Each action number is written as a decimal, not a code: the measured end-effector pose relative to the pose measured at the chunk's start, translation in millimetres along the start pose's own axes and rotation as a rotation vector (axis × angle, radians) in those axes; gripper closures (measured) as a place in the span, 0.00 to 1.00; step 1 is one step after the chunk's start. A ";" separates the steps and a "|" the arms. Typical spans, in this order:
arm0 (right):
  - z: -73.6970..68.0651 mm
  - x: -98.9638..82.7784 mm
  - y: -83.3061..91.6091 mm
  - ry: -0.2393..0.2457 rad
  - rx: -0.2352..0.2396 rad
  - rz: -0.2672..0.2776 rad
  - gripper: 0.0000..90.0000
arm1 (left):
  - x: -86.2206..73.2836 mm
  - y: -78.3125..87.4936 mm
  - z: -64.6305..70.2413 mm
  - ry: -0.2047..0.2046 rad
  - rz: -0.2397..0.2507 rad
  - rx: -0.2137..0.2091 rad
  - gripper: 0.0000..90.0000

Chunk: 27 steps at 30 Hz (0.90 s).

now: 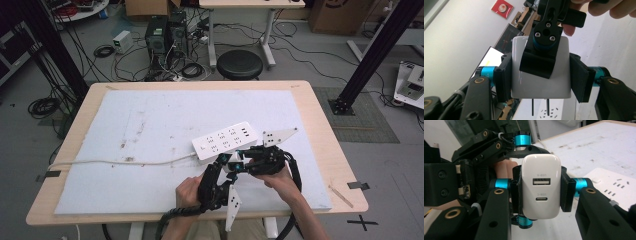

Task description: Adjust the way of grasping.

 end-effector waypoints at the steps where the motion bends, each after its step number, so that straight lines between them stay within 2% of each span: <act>1: 0.0 -0.2 0.0 0.003 -0.002 -0.001 0.70 | 0.0 0.3 0.4 -0.003 -0.001 0.001 0.47; 2: 0.3 -0.2 -0.3 0.015 0.000 0.002 0.71 | -0.5 0.0 0.6 -0.001 -0.004 -0.001 0.47; 11: 3.6 -2.4 -1.0 -0.006 -0.024 -0.002 0.71 | -3.0 -3.3 2.4 0.013 -0.007 -0.024 0.47; 16: 4.1 -3.9 -1.1 -0.021 -0.028 -0.004 0.71 | -4.3 -4.3 3.4 0.018 -0.008 -0.026 0.47; 18: 5.7 -3.9 -1.1 -0.023 -0.031 -0.002 0.71 | -6.7 -6.1 3.8 0.011 -0.023 -0.015 0.46; 20: 5.9 -3.0 -0.4 -0.028 -0.029 0.006 0.71 | -11.0 -7.5 4.5 0.022 -0.051 -0.017 0.43; 23: 6.4 -3.0 0.3 -0.022 -0.028 0.007 0.71 | -10.3 -6.0 5.2 0.063 -0.029 -0.038 0.41; 24: 6.5 -3.6 0.6 -0.025 -0.030 0.003 0.71 | -9.9 -5.7 6.5 0.089 -0.025 -0.059 0.37; 27: 7.0 -3.4 0.1 -0.025 -0.028 0.004 0.71 | -12.0 -6.5 6.8 0.110 -0.046 -0.080 0.28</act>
Point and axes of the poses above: each handheld gripper's, and its own axes: y roughly backward along the jaws, x roughly out of its top, z roughly to its right, the point moved 10 cm from there along -y, roughly forward along the jaws, and after that the axes turned 2 degrees about x, right-handed, at the moved point
